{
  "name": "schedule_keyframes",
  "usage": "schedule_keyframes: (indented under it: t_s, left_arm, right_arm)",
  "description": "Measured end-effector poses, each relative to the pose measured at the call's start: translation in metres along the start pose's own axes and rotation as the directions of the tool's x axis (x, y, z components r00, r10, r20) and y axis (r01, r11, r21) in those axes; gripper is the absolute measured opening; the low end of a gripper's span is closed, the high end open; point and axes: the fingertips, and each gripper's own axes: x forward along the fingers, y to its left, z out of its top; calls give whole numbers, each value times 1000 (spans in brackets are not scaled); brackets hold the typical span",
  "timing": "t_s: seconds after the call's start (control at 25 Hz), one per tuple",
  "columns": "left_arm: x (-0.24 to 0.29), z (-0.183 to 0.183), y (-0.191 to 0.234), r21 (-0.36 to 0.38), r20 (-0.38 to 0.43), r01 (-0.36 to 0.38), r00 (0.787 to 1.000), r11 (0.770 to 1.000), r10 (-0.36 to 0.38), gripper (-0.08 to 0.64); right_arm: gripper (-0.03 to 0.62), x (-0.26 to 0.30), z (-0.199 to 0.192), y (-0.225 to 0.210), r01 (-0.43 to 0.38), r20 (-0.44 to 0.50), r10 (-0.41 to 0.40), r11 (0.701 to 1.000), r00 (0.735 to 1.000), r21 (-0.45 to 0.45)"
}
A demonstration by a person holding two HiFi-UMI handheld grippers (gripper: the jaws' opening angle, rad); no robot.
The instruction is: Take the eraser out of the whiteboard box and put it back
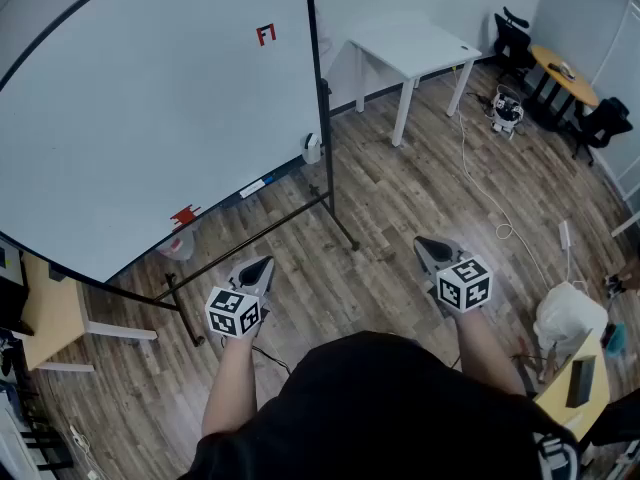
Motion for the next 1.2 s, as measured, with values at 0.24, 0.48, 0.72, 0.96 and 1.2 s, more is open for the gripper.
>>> schedule_keyframes:
  t_s: [0.24,0.48,0.72,0.96,1.2]
  left_arm:
    - [-11,2,8,5,-5,14,1000,1000,-14,12]
    - [-13,13,5,29,-7,18,1000,999,-18,12]
    - [-2,11,3,31,-40,38,999,999,-36,12]
    - [24,25,0,38,-24,35,999,999,-34,12]
    - [53,31,-3,21,-43,23,999,1000,-22,12]
  right_arm:
    - [-5,-2,-5,9,25,-16,-25,1000,1000,5]
    - [-5,-5,1,9,24,11,-24,999,1000,21]
    - [-5,2,-1,1,3,25,-4,999,1000,33]
    - [-5,12,0,-33,-3,33,2,999,999,43]
    - [-5,32,10,-64,-29,25,29,999,999,29]
